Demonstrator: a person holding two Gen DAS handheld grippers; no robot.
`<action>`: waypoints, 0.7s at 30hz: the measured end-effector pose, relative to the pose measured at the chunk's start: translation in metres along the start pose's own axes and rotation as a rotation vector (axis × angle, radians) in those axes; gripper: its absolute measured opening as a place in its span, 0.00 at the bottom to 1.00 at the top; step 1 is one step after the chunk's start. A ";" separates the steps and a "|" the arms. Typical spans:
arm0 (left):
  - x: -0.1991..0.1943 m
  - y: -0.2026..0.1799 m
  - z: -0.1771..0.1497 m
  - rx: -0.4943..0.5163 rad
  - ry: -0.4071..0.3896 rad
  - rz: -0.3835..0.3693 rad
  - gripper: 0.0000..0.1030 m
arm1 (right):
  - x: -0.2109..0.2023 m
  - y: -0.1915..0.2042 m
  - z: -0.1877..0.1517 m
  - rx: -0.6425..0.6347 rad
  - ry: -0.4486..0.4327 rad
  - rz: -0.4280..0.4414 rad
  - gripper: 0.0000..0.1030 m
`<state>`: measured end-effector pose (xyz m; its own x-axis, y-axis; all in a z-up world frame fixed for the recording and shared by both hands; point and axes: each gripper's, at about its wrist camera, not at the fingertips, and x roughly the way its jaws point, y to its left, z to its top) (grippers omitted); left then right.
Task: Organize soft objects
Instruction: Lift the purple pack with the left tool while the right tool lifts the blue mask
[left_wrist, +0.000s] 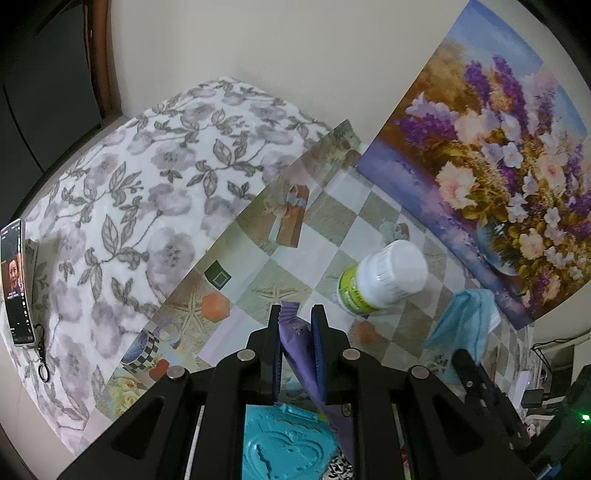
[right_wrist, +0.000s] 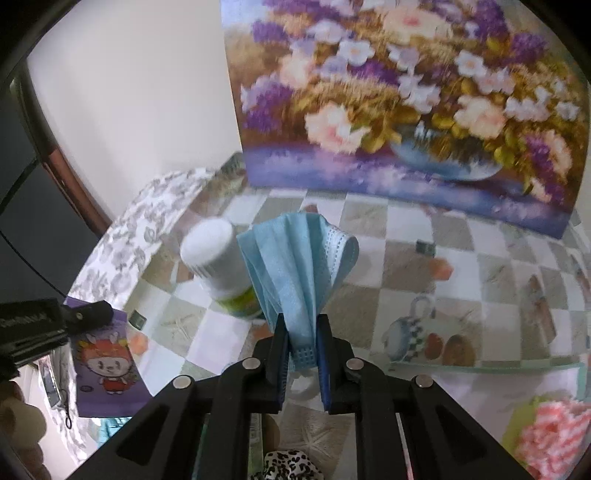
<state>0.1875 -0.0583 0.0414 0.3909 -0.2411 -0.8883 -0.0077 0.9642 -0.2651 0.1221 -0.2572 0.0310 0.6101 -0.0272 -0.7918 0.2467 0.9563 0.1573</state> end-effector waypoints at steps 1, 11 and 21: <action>-0.004 -0.002 -0.001 0.003 -0.006 -0.002 0.14 | -0.006 -0.001 0.002 0.002 -0.008 0.000 0.14; -0.038 -0.032 -0.018 0.057 -0.035 -0.037 0.15 | -0.051 -0.024 0.003 0.034 -0.024 -0.048 0.14; -0.068 -0.060 -0.043 0.133 -0.064 -0.052 0.14 | -0.121 -0.070 -0.002 0.090 -0.082 -0.167 0.14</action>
<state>0.1215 -0.1041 0.1018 0.4452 -0.2876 -0.8480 0.1344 0.9578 -0.2542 0.0292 -0.3202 0.1142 0.6137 -0.2102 -0.7611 0.4133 0.9068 0.0828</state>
